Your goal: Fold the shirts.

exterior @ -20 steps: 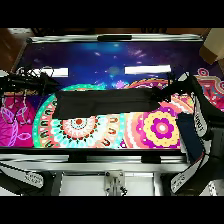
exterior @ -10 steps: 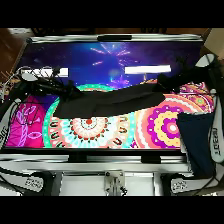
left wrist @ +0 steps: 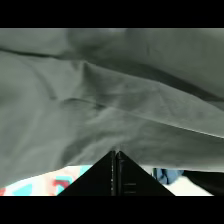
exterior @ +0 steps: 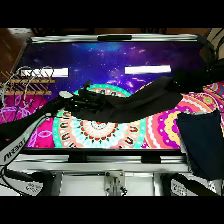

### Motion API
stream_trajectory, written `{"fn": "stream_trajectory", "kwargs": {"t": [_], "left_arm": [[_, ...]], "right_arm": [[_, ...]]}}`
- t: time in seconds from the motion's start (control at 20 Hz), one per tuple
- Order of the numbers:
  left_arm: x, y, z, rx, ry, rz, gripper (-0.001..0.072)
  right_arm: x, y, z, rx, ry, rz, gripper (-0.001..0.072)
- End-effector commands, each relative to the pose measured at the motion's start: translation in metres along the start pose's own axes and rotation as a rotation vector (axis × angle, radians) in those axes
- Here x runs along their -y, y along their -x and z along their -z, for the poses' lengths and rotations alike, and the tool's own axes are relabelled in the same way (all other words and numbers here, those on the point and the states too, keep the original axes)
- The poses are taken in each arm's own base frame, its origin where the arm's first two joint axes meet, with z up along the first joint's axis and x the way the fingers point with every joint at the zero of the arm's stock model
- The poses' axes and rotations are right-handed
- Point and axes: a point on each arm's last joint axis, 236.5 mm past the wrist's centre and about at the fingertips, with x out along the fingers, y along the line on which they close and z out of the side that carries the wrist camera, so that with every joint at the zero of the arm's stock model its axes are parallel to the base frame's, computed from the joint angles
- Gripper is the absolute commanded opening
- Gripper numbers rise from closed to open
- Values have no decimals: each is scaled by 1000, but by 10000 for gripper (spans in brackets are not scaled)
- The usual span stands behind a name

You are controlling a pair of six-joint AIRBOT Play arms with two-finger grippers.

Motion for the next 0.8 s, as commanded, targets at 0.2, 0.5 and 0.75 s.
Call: {"fn": "stream_trajectory", "kwargs": {"t": [0.2,0.5,0.75], "left_arm": [[22,-96,49,-33,18,40,41],[60,-143,55,-109,3,160,40],[36,-104,83,-276,-60,120,36]], "right_arm": [[-21,37,41,-21,1,10,75],[-21,45,45,-1,-1,28,75],[-19,42,13,112,-2,27,74]]}}
